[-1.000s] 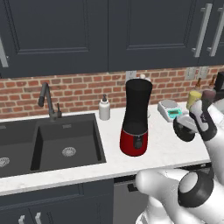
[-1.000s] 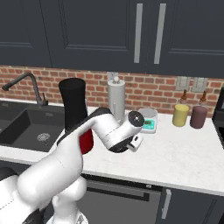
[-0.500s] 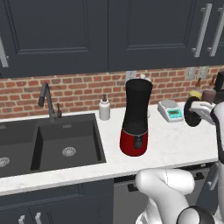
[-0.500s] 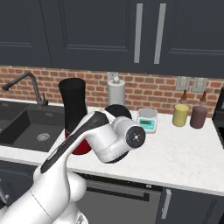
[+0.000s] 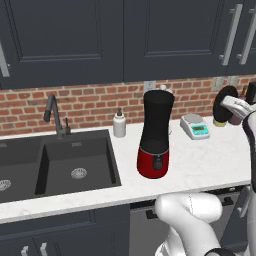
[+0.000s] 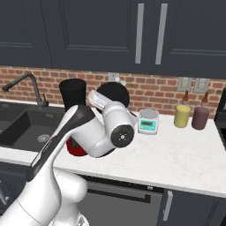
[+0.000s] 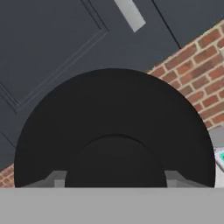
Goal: Close the lid blender by securely placing the lid on top.
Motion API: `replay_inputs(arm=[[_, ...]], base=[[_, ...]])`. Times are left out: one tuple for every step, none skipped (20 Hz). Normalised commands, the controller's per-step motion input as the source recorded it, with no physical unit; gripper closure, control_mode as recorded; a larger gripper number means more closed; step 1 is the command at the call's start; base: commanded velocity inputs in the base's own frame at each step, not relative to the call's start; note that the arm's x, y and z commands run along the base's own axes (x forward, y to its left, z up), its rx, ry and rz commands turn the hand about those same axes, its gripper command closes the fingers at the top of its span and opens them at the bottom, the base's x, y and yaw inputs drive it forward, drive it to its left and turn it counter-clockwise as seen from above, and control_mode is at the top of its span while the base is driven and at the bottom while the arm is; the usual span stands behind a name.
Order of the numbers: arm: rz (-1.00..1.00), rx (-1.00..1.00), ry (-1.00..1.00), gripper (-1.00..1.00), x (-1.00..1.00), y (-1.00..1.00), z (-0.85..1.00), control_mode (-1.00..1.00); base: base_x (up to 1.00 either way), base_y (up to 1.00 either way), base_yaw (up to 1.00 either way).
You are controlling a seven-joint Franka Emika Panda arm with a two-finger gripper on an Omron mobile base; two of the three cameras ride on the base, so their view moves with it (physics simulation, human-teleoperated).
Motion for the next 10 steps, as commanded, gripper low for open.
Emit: replay_inputs(arm=[[0.00, 0.00, -0.01, 1.00, 0.00, 0.39, 1.00, -1.00], [0.00, 0.00, 0.00, 1.00, 0.00, 0.44, 1.00, -1.00], [0.00, -0.03, 0.00, 1.00, 0.00, 0.44, 1.00, -1.00], [0.00, -0.06, 0.00, 1.00, 0.00, 0.50, 1.00, -1.00], [0.00, -0.09, 0.03, 1.00, 0.00, 0.54, 1.00, -1.00], [0.00, -0.11, 0.09, 1.00, 0.00, 0.51, 1.00, -1.00], [0.00, -0.12, 0.18, 1.00, -0.09, 0.44, 1.00, -1.00], [0.00, -0.13, 0.25, 1.00, -0.09, 0.46, 1.00, -1.00], [0.02, -0.14, 0.29, 1.00, -0.06, 0.47, 1.00, -1.00], [0.03, -0.17, 0.34, 1.00, -0.06, 0.47, 1.00, -1.00]], base=[[0.00, 0.00, 0.00], [0.00, 0.00, 0.00], [0.00, 0.00, 0.00], [0.00, 0.00, 0.00], [0.00, 0.00, 0.00], [0.00, 0.00, 0.00], [0.00, 0.00, 0.00], [0.00, 0.00, 0.00], [0.00, 0.00, 0.00], [0.00, 0.00, 0.00]])
